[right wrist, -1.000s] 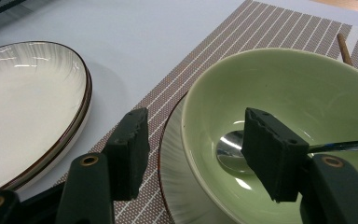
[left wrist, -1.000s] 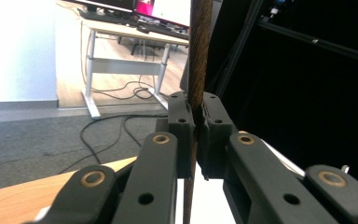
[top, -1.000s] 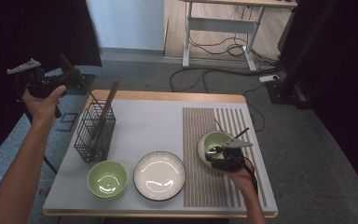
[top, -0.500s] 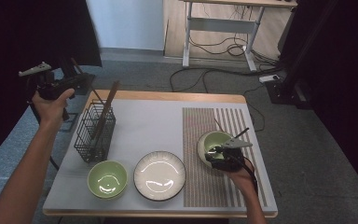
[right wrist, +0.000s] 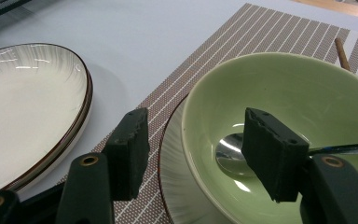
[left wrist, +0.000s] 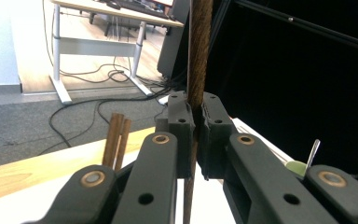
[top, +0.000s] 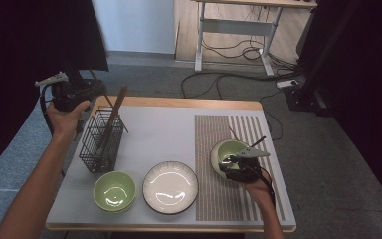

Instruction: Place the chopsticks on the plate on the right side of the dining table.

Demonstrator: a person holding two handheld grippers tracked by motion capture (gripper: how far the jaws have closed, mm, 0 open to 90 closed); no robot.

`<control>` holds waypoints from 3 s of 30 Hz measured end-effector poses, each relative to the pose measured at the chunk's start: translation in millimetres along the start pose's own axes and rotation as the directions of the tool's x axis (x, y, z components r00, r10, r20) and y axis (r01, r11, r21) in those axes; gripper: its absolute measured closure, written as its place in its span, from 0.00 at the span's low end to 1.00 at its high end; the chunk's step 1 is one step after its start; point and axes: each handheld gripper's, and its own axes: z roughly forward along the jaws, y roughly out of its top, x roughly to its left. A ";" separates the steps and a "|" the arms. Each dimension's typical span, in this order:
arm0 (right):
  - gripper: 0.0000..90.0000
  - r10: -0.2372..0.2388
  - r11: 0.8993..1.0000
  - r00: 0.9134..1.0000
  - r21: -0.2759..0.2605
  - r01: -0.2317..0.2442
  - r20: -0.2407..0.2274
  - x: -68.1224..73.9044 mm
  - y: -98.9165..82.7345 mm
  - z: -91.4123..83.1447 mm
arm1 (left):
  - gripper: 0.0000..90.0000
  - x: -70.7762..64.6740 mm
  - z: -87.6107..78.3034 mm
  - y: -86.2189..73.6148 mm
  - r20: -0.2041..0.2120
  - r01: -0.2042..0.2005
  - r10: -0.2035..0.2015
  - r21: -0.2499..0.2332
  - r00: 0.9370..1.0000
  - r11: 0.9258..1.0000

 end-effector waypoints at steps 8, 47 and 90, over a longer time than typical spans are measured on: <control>0.46 -0.006 1.000 1.000 -0.022 0.006 0.011 3.1 2.6 -1.5 | 0.94 -7.5 1.2 -5.4 0.020 -0.007 0.006 0.012 1.000 1.000; 0.49 -0.040 0.992 0.997 -0.125 0.032 -0.064 24.7 30.7 0.6 | 0.94 -52.0 8.4 -20.1 0.134 -0.052 0.046 0.041 0.990 0.998; 0.49 -0.063 0.986 0.974 -0.166 0.026 -0.218 45.0 74.7 39.3 | 0.94 -74.3 27.0 -35.0 0.166 -0.046 0.037 0.052 0.985 0.998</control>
